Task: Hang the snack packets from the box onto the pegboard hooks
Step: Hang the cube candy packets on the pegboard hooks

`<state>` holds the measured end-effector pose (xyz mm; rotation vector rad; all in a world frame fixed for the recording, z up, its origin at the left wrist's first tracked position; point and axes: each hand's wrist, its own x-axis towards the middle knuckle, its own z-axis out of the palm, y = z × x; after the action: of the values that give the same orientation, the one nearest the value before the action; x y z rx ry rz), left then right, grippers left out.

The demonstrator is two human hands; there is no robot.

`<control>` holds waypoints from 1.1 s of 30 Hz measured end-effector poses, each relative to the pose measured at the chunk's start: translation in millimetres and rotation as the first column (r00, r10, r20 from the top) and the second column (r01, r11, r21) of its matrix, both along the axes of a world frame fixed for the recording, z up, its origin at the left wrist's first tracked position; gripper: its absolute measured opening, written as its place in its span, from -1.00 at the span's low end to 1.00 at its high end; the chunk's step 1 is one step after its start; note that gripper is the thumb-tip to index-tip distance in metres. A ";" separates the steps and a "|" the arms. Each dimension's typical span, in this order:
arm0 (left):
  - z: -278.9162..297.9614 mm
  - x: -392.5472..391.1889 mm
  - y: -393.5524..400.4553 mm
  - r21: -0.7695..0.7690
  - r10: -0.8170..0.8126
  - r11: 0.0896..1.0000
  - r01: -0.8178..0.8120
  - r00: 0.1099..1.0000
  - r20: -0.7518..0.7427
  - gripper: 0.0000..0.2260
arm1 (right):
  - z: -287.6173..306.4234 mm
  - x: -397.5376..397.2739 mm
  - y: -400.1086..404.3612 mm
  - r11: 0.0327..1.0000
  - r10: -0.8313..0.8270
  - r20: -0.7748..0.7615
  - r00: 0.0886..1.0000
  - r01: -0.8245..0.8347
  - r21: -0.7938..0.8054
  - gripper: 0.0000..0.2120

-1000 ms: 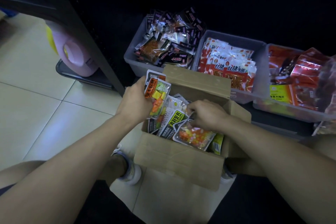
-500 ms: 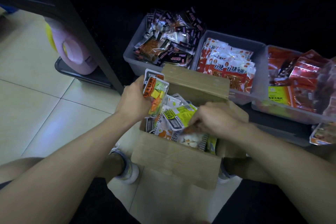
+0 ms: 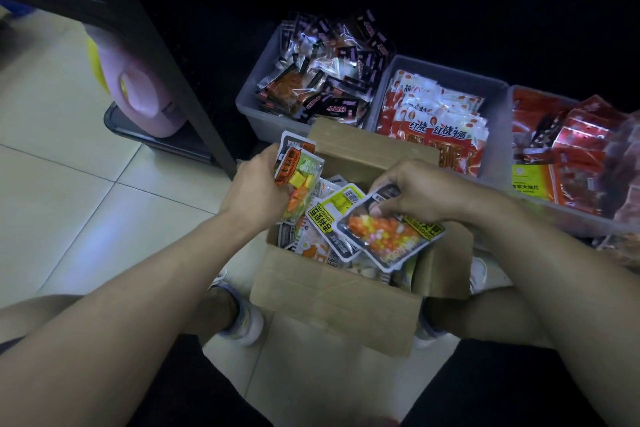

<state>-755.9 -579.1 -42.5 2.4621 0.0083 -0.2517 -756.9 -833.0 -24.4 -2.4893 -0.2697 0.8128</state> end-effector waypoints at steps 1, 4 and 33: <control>0.1 0.0 0.3 0.001 0.001 1.000 -0.001 1.000 0.005 -0.67 | -7.3 0.5 3.9 0.999 -0.044 0.044 0.998 0.045 -0.007 -0.79; 2.5 0.3 1.3 -0.010 0.008 1.000 -0.008 1.000 0.028 -0.68 | -38.3 -3.3 16.4 0.992 -0.080 0.150 0.985 0.093 -0.087 -0.66; 32.7 16.1 34.0 -0.144 0.191 0.976 -0.165 0.964 0.186 -0.61 | -37.7 14.1 83.3 0.990 0.051 0.466 0.883 -0.106 0.092 -0.88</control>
<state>-739.7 -545.1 -9.8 2.3311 0.1240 0.0715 -742.8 -749.7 -62.1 -2.5424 -0.5699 0.2056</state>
